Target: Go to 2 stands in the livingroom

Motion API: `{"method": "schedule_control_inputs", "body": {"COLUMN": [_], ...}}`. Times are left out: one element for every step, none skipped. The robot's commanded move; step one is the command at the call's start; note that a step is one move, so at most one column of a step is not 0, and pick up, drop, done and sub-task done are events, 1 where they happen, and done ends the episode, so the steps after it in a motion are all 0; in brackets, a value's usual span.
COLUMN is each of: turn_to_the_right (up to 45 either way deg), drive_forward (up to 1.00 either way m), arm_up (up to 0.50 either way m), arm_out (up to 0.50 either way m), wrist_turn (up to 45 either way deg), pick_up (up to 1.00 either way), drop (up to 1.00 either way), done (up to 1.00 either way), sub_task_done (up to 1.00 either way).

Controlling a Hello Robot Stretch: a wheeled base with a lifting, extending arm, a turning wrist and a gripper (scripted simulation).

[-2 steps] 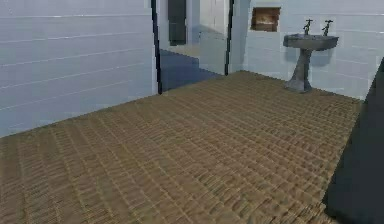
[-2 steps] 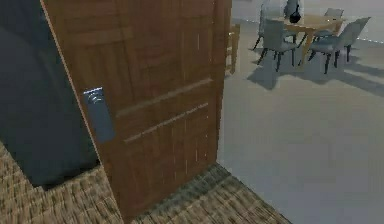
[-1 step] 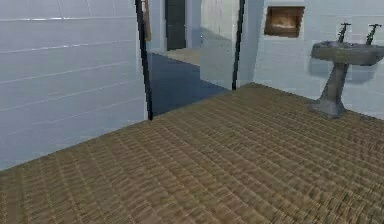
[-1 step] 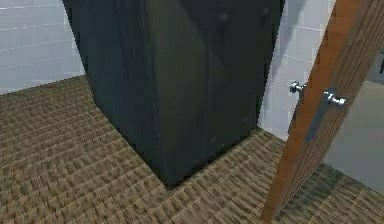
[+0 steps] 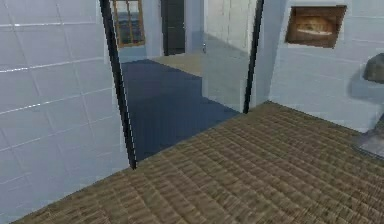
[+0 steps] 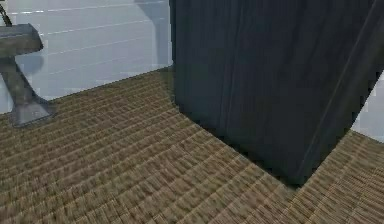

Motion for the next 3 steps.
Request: {"method": "schedule_control_inputs", "body": {"turn_to_the_right": [0.0, 0.0, -42.0], "drive_forward": [1.0, 0.8, 0.0], "arm_up": [0.0, 0.0, 0.0], "arm_out": [0.0, 0.0, 0.0], "wrist_turn": [0.0, 0.0, 0.0], "pick_up": [0.0, 0.0, 0.0], "drop": [0.0, 0.0, 0.0], "done": [0.0, 0.0, 0.0], "sub_task_done": [0.0, 0.0, 0.0]}}
